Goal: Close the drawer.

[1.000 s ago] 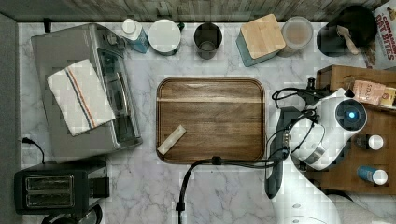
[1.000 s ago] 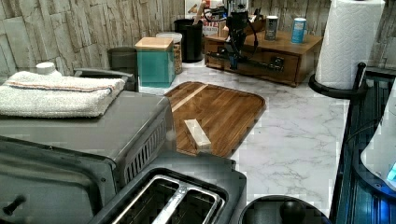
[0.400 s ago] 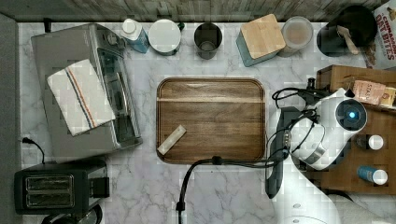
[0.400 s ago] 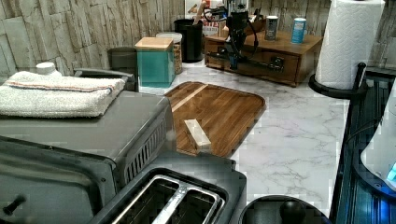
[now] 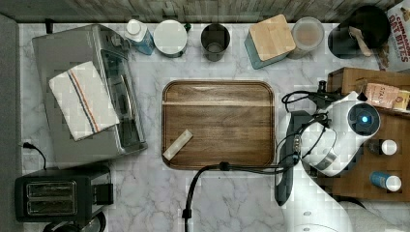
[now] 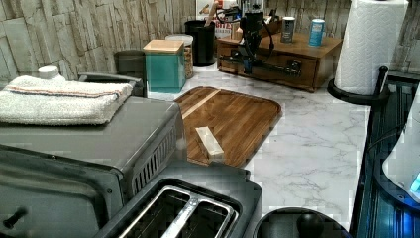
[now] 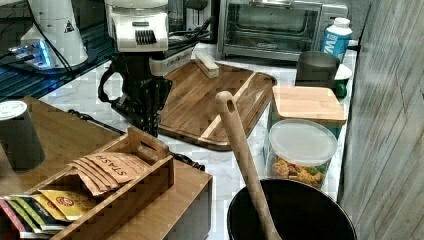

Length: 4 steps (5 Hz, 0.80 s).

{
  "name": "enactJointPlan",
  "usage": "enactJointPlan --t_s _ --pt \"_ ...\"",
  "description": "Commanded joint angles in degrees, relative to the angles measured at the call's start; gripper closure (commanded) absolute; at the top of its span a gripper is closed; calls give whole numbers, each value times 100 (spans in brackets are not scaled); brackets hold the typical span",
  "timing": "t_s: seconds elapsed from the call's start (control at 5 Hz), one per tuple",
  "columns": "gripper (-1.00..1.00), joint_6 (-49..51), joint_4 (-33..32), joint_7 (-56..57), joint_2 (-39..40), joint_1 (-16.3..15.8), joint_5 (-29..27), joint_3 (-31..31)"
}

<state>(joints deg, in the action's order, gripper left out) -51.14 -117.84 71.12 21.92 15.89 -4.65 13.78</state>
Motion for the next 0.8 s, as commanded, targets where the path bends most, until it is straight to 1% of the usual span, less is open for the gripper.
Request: enactJointPlan --t_s 0.2,0.8 --pt "100 -430 560 -127 -184 684 117 819" --pt "100 -428 560 -109 -178 636 86 868"
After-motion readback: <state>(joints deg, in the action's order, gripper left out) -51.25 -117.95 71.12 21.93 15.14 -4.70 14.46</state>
